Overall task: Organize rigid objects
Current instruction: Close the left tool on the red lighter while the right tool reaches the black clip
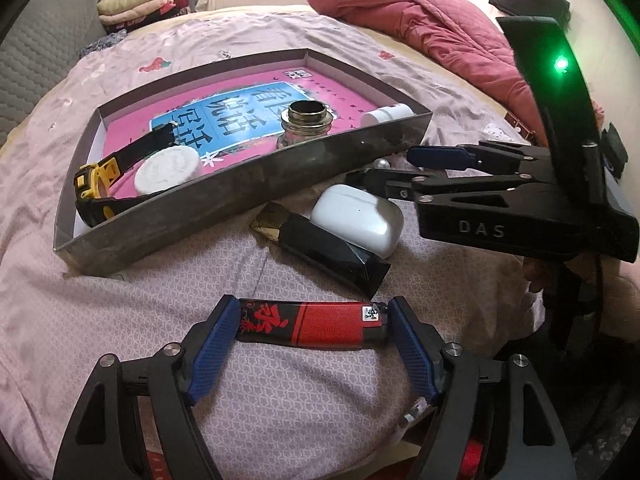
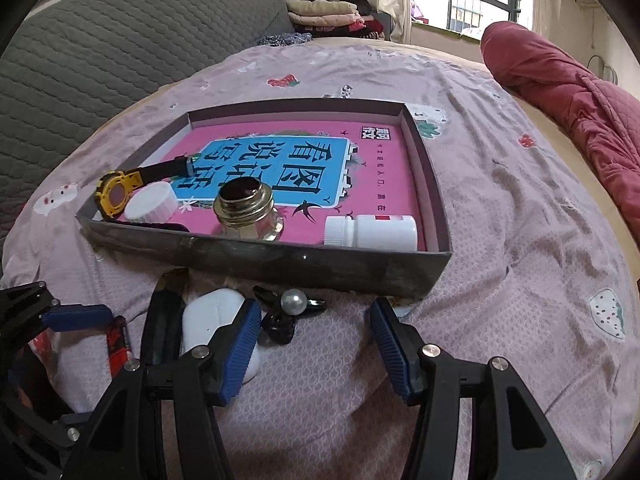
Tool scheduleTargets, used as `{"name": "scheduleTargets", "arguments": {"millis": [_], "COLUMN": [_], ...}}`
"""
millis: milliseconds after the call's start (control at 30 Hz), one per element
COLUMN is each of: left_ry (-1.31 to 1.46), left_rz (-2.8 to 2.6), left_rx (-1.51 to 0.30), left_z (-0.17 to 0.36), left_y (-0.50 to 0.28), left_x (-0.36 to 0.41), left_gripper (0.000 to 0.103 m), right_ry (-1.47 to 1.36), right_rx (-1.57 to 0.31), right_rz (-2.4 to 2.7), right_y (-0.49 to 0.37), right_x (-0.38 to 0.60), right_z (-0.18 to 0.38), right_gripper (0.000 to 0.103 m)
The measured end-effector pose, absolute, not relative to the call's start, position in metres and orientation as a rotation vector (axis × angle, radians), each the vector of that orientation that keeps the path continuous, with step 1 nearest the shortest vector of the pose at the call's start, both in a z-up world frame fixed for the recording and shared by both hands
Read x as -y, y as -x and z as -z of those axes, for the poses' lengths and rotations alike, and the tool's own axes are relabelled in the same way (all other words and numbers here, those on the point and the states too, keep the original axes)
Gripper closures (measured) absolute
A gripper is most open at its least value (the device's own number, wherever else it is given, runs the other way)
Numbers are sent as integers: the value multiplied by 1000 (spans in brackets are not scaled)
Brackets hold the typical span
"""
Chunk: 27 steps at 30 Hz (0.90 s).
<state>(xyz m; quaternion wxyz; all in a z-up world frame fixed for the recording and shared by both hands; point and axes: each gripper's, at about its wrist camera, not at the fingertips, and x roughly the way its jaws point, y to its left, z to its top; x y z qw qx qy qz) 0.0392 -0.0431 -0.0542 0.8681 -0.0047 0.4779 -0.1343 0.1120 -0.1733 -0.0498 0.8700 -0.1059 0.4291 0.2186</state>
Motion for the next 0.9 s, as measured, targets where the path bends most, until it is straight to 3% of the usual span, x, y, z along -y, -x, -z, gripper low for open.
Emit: {"name": "scheduleTargets", "arguments": {"millis": [167, 233, 367, 467, 700, 900], "left_ry": [21, 24, 28, 42, 46, 80], "left_rz": [290, 298, 303, 319, 342, 361], "left_rx": [-997, -987, -984, -975, -964, -959], "left_z": [52, 50, 48, 45, 41, 38], "left_y": [-39, -38, -39, -39, -39, -40], "left_x": [42, 42, 42, 41, 42, 38], "left_gripper": [29, 35, 36, 43, 55, 60], "right_ry": [247, 269, 303, 308, 290, 259], "right_rx": [-901, -912, -905, -901, -881, -874], "right_rz": [-455, -452, -475, -496, -529, -532], "right_y": [-115, -115, -110, -106, -102, -103], "right_x": [168, 166, 162, 160, 160, 165], "right_z": [53, 56, 56, 56, 50, 45], "right_gripper": [48, 52, 70, 83, 86, 86]}}
